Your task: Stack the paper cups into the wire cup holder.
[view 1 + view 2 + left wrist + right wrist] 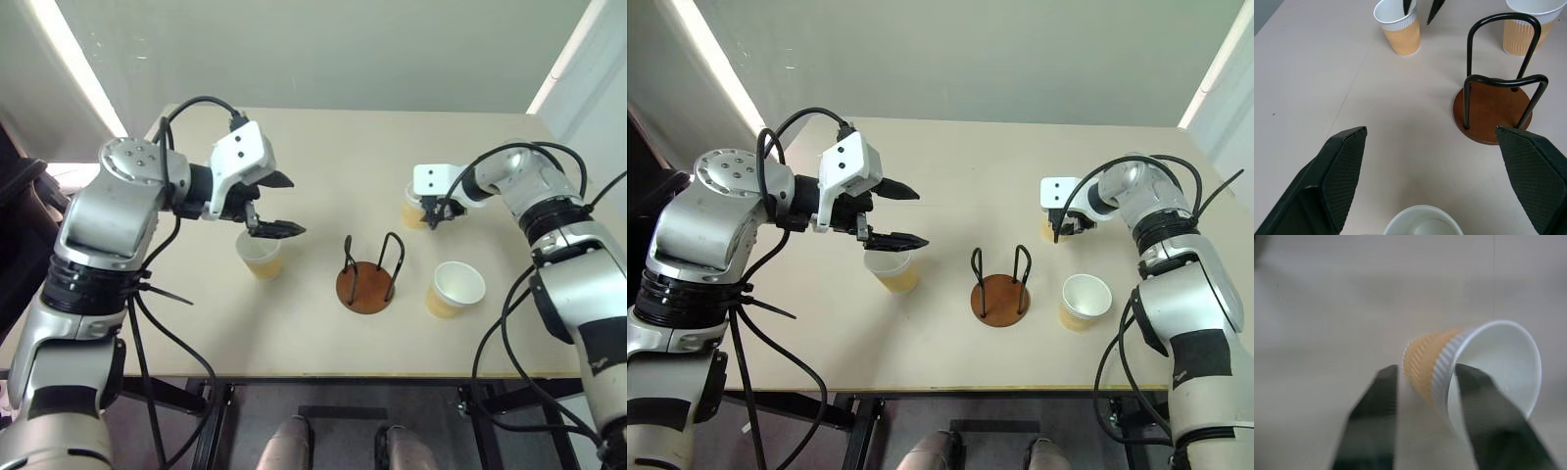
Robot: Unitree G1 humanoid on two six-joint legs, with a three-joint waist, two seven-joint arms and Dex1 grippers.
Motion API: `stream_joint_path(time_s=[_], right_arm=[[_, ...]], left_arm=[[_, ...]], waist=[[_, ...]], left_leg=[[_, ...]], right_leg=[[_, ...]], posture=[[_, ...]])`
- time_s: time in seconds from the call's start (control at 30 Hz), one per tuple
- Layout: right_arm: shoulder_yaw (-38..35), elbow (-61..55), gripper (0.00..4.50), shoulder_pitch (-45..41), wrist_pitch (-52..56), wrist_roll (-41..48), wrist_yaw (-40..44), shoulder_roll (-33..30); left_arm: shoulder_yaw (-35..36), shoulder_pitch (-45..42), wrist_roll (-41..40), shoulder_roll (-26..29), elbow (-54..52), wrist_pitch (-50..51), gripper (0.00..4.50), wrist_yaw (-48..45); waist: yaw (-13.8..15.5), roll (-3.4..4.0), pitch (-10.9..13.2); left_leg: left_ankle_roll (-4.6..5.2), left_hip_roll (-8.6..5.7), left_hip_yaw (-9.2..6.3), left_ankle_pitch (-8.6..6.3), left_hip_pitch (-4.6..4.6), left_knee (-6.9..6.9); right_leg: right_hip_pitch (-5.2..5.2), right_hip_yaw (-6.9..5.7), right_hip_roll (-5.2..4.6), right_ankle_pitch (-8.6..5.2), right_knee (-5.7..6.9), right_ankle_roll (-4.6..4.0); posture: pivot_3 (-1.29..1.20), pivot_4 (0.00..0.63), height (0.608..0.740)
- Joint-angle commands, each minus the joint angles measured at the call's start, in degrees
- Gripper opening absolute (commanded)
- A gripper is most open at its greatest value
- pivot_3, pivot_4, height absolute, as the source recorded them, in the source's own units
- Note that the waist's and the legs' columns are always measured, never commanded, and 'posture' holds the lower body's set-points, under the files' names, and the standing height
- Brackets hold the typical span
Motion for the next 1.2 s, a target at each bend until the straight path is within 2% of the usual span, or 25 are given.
stream_joint_path(time_s=[0.03, 0.07, 0.37, 0.5, 0.63, 0.83, 1.1, 1.2], right_arm=[[-1.04, 0.00, 0.33, -2.14, -0.89, -0.59, -0.29, -0.32], [-1.14, -0.08, 0.02, -2.15, -0.95, -0.50, 0.12, -0.27], [-5.55, -4.16, 0.02, -1.33, 1.35, 4.54, 7.92, -1.63], [-9.25, -17.53, 0.02, 0.43, 5.92, 10.23, 16.49, -4.31], [-12.00, -43.28, 0.02, 4.28, 18.42, 18.35, 26.09, -8.78], [-8.95, -71.82, 0.02, 9.00, 34.06, 32.14, 27.44, -19.33], [-5.96, -79.90, 0.02, 10.00, 37.26, 34.85, 27.44, -22.43], [-5.02, -79.56, 0.02, 10.76, 35.02, 33.08, 27.44, -22.03]], left_arm=[[0.68, -0.37, -0.38, 0.92, -1.17, -0.49, 4.50, 0.18], [0.52, -0.48, -0.25, 1.00, -0.92, -0.75, 4.50, 0.01], [-0.15, -0.46, 0.27, 1.40, 0.55, -2.40, 4.50, -0.57], [-0.13, -0.27, -0.03, 1.66, 0.25, -2.29, 4.50, -0.80], [-0.12, 0.39, -0.10, 2.09, 0.23, -2.66, 4.50, -1.09], [-0.73, 0.58, -0.09, 1.36, 0.73, -3.26, 4.50, -1.13], [-1.54, -0.18, 0.33, 0.27, 2.34, -4.53, 4.50, -1.38], [-1.74, -0.41, 0.42, 0.03, 2.75, -4.80, 4.50, -1.30]], waist=[[0.02, 0.00, 0.00], [0.02, 0.00, 0.00], [-0.02, 0.00, 0.00], [-0.03, 0.03, 0.02], [-0.12, 0.02, 0.02], [-0.10, 0.01, 0.02], [-0.61, -0.01, 0.03], [-0.63, -0.01, 0.03]], left_leg=[[0.00, 0.00, 0.00, 0.00, -0.03, 0.00], [0.00, 0.00, -0.01, 0.00, -0.05, 0.00], [-0.04, 0.01, 0.00, -0.03, -0.07, -0.01], [-0.05, 0.01, 0.02, -0.03, -0.12, -0.02], [-0.06, 0.02, 0.03, -0.02, -0.16, -0.03], [-0.05, 0.04, 0.02, -0.01, -0.13, -0.01], [-0.08, 0.08, -0.02, 0.28, 0.21, -0.03], [0.34, 0.07, -0.03, 0.16, 0.36, -0.05]], right_leg=[[0.00, -0.01, 0.00, 0.00, 0.02, 0.00], [0.00, -0.01, 0.00, 0.00, 0.02, 0.00], [0.00, -0.02, 0.01, -0.02, 0.03, -0.05], [-0.01, -0.02, 0.03, -0.06, 0.00, -0.12], [0.00, -0.05, 0.06, -0.10, -0.04, -0.18], [0.08, -0.06, 0.10, -0.19, -0.14, -0.32], [0.14, 0.00, 0.10, -0.20, 0.05, -0.33], [0.15, 0.00, 0.10, -0.20, 0.30, -0.33]], posture=[[0.00, 0.150, 0.740], [0.00, 0.150, 0.740], [0.00, 0.150, 0.740], [0.00, 0.150, 0.740], [0.00, 0.150, 0.740], [0.00, 0.150, 0.740], [0.00, 0.150, 0.740], [0.00, 0.150, 0.740]])
